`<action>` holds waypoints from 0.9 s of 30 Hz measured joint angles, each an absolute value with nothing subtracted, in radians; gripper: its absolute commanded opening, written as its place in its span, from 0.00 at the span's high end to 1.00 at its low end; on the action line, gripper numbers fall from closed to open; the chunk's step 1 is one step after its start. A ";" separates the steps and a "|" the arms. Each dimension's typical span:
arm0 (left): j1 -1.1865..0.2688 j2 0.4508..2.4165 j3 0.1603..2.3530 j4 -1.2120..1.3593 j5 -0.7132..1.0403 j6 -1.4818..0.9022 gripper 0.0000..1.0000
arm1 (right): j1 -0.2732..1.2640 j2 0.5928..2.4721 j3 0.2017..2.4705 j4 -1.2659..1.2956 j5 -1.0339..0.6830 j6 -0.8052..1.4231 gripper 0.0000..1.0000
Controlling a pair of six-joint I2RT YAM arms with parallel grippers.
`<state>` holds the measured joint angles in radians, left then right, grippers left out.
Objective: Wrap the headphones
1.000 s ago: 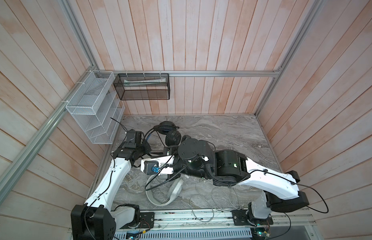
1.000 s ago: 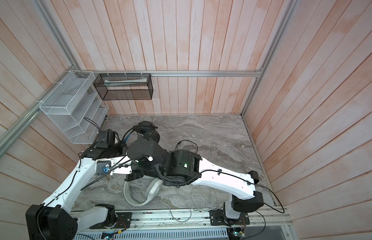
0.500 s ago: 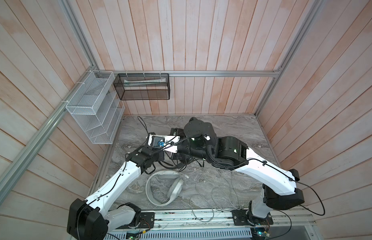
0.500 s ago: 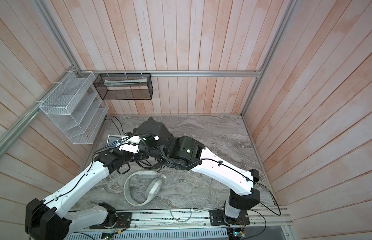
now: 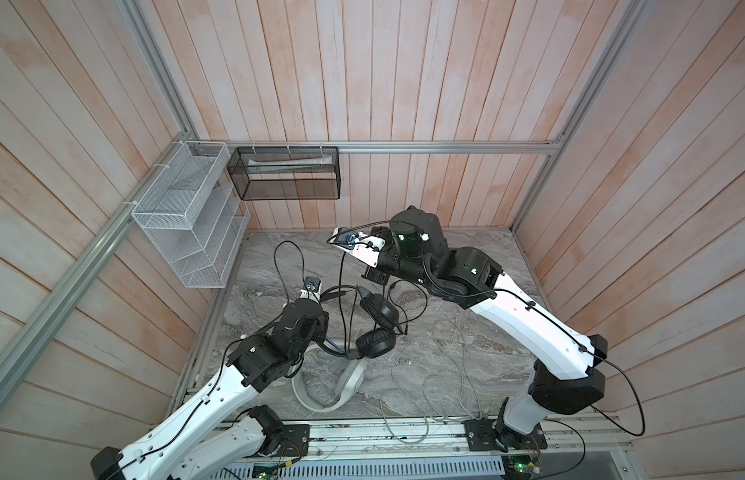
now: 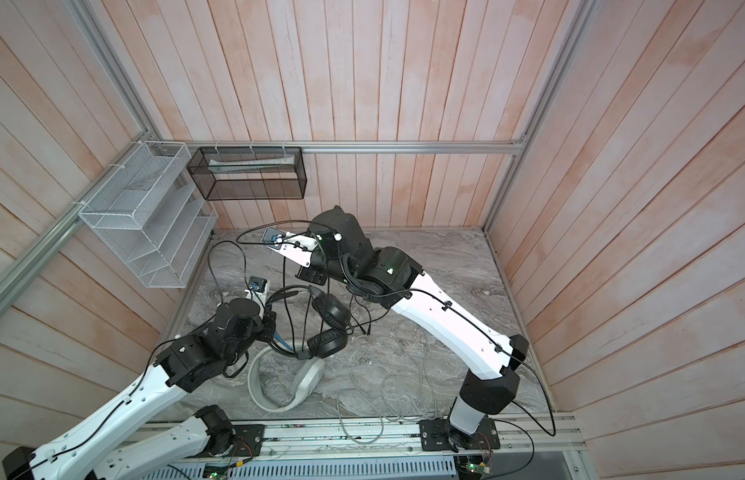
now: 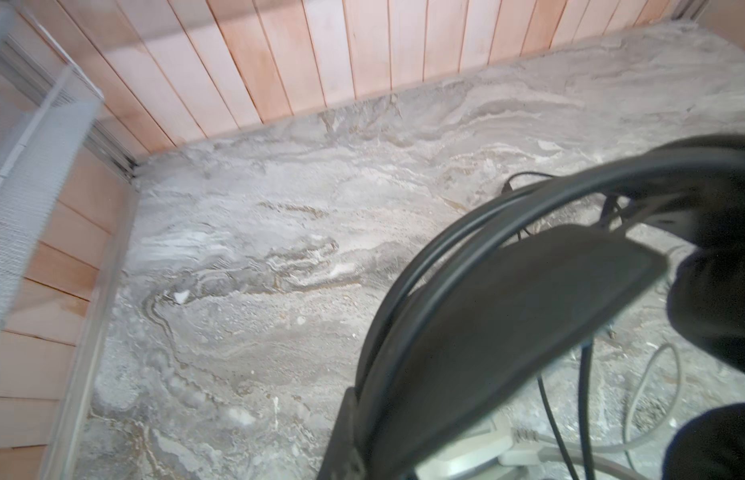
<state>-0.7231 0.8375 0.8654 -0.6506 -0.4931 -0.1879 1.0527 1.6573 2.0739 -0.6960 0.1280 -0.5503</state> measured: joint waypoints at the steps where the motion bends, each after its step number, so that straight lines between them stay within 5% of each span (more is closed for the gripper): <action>1: -0.723 0.822 0.866 -0.651 -0.516 -0.178 1.00 | 1.053 1.652 2.076 -0.697 0.120 -0.545 1.00; 10: -0.723 0.771 0.942 -0.659 -0.590 -0.134 1.00 | 1.137 1.643 2.137 -0.707 0.099 -0.535 1.00; 27: -0.723 0.693 1.060 -0.686 -0.418 -0.043 1.00 | 1.132 1.631 2.172 -0.698 0.162 -0.554 1.00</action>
